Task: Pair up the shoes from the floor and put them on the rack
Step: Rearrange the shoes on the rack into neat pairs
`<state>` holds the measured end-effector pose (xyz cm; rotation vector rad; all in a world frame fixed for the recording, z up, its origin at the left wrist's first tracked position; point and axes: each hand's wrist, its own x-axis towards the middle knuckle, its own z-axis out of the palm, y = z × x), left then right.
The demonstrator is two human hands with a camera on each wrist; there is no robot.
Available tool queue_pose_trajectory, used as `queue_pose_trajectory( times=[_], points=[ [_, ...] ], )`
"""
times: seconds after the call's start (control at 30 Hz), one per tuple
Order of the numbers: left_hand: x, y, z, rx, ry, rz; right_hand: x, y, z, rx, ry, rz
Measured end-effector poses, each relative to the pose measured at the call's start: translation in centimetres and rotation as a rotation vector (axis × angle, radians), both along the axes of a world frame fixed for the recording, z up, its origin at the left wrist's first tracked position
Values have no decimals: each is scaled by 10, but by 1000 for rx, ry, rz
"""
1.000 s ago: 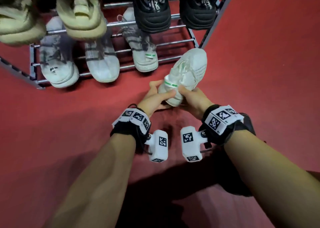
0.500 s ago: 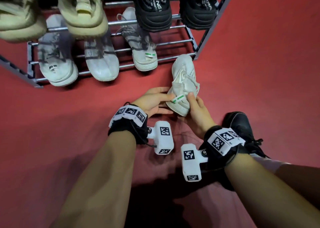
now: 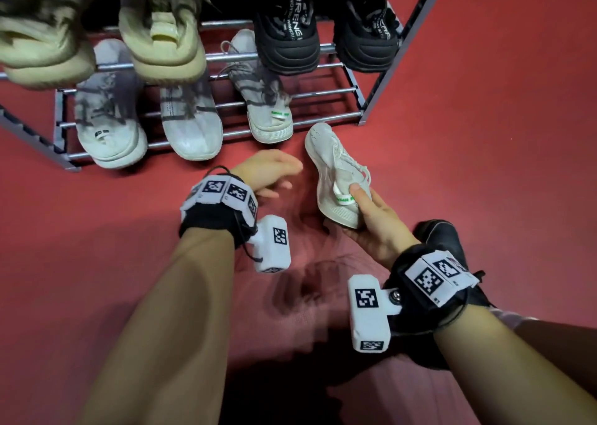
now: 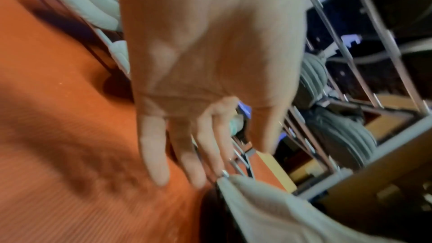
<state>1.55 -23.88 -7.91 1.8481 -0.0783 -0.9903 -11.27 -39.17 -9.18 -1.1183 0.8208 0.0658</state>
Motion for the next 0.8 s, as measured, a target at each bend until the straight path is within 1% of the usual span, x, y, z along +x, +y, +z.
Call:
queue_pose_trajectory(
  times=[0.07, 0.13, 0.2, 0.27, 0.3, 0.37, 0.47, 0.57, 0.63, 0.73, 0.8],
  points=[
    [16, 6, -1, -12, -76, 232, -2, 1, 2, -4, -41, 4],
    [28, 11, -4, -42, -134, 409, -8, 2, 3, -4, -100, -1],
    [38, 11, -8, -56, -195, 545, -13, 4, 9, -19, -167, -6],
    [46, 10, -10, -51, -258, 629, -9, 4, 19, -59, -234, -2],
    [49, 8, -9, -49, -288, 640, -3, 3, 24, -85, -256, 5],
    [54, 2, -8, -27, -338, 609, 14, -2, 30, -126, -273, 21],
    [59, -5, -9, 32, -382, 495, 43, -12, 29, -165, -262, 26],
    [66, -13, -15, 128, -452, 356, 67, -19, 20, -176, -237, 31],
    [69, -17, -17, 175, -494, 297, 79, -22, 12, -168, -222, 38],
    [77, -23, -27, 232, -477, 267, 95, -27, -1, -158, -236, 30],
    [79, -24, -34, 258, -454, 280, 104, -31, -11, -150, -248, 2]
  ],
)
